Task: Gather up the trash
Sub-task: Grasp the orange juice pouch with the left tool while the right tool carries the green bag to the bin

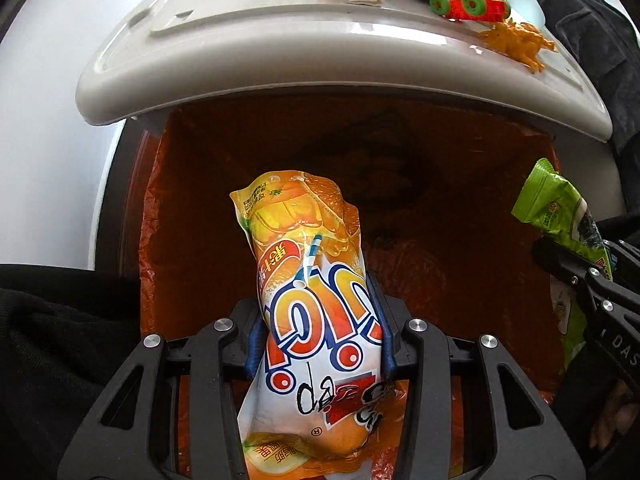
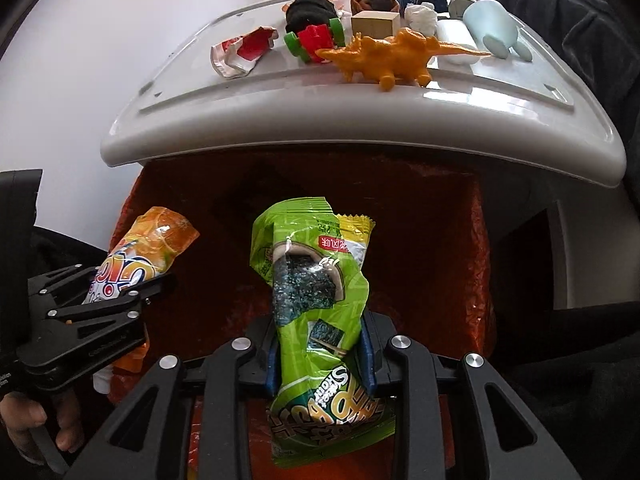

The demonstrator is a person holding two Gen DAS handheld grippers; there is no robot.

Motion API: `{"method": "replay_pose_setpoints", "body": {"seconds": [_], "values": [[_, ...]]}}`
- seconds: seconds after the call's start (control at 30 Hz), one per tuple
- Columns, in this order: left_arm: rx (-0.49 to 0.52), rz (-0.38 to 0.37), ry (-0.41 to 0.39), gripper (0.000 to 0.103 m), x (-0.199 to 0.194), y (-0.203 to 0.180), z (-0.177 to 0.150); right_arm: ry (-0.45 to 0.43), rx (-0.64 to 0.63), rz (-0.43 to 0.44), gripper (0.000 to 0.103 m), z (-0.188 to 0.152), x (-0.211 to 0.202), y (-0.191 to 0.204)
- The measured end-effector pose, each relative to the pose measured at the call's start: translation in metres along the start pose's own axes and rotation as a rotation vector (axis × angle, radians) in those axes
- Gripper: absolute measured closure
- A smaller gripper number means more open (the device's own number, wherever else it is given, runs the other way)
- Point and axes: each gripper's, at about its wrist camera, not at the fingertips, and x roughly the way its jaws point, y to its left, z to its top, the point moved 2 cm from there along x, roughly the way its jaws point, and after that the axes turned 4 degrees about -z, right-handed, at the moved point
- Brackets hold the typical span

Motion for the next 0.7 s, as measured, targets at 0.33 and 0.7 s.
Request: {"method": "replay_pose_setpoints", "body": {"seconds": [0.33,0.7], "values": [[-0.003,0.063,0.007,0.024,0.001,-0.008,0.006,-0.035,0.078,-0.022,0.03,0.003,-0.005,-0.014],[0.048,0.061,-0.057,0.024,-0.027,-0.011,0.012,-0.135,0.127,0.025,0.03,0.037,-0.036,-0.036]]}}
